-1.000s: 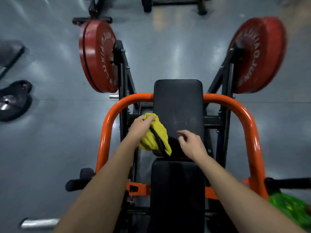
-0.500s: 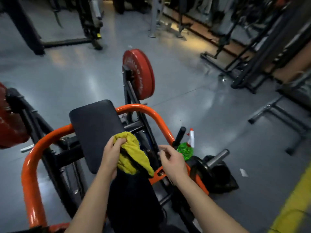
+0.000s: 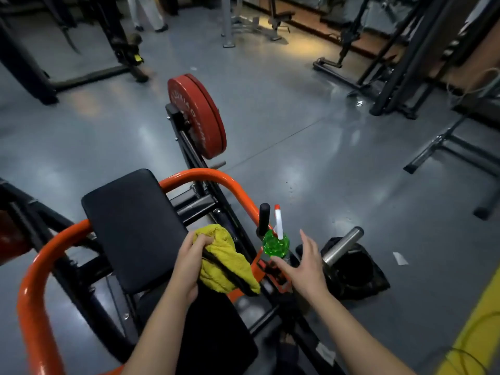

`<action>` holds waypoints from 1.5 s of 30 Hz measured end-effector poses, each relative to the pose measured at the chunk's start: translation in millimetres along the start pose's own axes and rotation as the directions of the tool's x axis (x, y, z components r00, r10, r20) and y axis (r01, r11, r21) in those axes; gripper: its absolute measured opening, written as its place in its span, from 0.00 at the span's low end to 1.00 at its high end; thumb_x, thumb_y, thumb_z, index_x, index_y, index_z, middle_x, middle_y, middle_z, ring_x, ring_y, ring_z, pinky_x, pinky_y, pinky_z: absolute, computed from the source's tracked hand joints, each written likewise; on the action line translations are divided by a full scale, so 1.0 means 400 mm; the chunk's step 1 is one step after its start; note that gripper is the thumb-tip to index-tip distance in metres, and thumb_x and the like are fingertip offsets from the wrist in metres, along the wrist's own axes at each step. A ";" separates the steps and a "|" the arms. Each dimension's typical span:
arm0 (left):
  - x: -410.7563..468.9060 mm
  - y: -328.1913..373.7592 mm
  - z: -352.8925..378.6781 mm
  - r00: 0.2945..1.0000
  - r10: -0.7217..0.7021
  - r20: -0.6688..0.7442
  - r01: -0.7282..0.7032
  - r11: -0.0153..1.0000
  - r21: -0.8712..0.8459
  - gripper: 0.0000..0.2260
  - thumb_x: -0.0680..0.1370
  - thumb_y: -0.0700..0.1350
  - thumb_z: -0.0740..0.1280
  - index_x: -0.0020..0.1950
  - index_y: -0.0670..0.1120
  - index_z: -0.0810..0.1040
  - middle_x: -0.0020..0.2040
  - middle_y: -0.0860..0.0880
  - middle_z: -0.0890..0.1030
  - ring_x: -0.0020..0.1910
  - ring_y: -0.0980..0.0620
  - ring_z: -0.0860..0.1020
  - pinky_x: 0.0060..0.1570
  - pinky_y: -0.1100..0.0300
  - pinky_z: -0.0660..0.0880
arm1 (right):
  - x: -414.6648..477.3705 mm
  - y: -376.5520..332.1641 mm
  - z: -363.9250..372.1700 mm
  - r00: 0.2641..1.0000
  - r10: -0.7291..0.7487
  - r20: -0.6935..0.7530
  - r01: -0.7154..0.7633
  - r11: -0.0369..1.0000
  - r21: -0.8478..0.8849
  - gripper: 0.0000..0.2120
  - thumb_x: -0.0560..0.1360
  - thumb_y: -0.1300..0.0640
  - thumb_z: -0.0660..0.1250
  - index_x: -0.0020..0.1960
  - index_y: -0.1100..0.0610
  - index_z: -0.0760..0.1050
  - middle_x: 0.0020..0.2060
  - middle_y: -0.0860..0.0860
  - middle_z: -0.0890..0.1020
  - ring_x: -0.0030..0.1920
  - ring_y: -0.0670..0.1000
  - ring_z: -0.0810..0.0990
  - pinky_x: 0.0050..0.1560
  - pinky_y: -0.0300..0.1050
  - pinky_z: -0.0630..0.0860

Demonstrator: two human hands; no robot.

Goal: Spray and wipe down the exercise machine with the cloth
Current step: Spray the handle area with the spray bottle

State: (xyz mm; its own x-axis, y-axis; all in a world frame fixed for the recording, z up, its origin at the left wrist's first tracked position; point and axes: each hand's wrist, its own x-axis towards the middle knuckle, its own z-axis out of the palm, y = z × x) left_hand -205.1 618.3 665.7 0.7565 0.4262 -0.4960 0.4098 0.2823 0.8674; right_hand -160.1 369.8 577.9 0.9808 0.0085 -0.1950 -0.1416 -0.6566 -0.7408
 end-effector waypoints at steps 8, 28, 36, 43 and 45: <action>0.050 0.001 0.105 0.992 -0.076 -0.099 0.077 0.997 0.012 0.10 0.79 0.41 0.65 0.58 0.41 0.80 0.49 0.42 0.84 0.49 0.44 0.82 0.48 0.50 0.78 | 0.184 0.019 0.043 0.981 -0.123 0.148 0.105 0.986 0.127 0.43 0.69 0.39 0.78 0.79 0.49 0.65 0.73 0.47 0.72 0.73 0.49 0.68 0.72 0.43 0.65; 0.020 -0.008 0.086 0.986 -0.168 0.019 0.163 0.975 0.149 0.08 0.78 0.37 0.65 0.55 0.35 0.77 0.42 0.42 0.78 0.38 0.49 0.79 0.32 0.64 0.77 | 0.128 0.003 -0.004 0.962 0.047 0.270 -0.078 0.991 0.105 0.07 0.76 0.59 0.63 0.49 0.54 0.80 0.48 0.49 0.80 0.50 0.51 0.78 0.48 0.37 0.66; 0.022 0.024 0.011 0.985 -0.131 0.114 0.113 0.982 0.153 0.06 0.78 0.39 0.64 0.52 0.43 0.79 0.43 0.43 0.78 0.37 0.50 0.78 0.32 0.63 0.76 | 0.000 -0.029 -0.021 0.985 0.141 0.099 -0.145 0.989 0.037 0.10 0.73 0.51 0.62 0.34 0.49 0.67 0.33 0.51 0.75 0.38 0.58 0.75 0.41 0.50 0.70; 0.039 0.007 -0.015 0.976 -0.180 0.126 0.164 0.979 0.121 0.04 0.78 0.41 0.65 0.49 0.43 0.80 0.43 0.41 0.81 0.42 0.45 0.80 0.42 0.54 0.77 | -0.052 0.007 -0.007 0.936 0.348 0.060 -0.339 0.933 -0.121 0.08 0.76 0.58 0.62 0.43 0.60 0.77 0.47 0.62 0.83 0.50 0.65 0.80 0.51 0.52 0.74; 0.044 -0.001 -0.014 0.971 -0.196 0.140 0.175 0.973 0.149 0.05 0.78 0.42 0.65 0.49 0.43 0.79 0.43 0.41 0.81 0.41 0.44 0.80 0.42 0.54 0.77 | -0.068 0.050 0.000 0.899 0.427 0.098 -0.412 0.900 -0.141 0.11 0.76 0.59 0.61 0.50 0.63 0.81 0.51 0.63 0.83 0.54 0.65 0.80 0.53 0.51 0.74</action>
State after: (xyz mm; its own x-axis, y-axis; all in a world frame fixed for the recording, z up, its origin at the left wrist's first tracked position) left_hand -195.0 630.5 656.3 0.7253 0.2382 -0.6459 0.6069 0.2215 0.7633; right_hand -189.4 356.3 568.4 0.8082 -0.1991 -0.5543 -0.5126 -0.7012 -0.4955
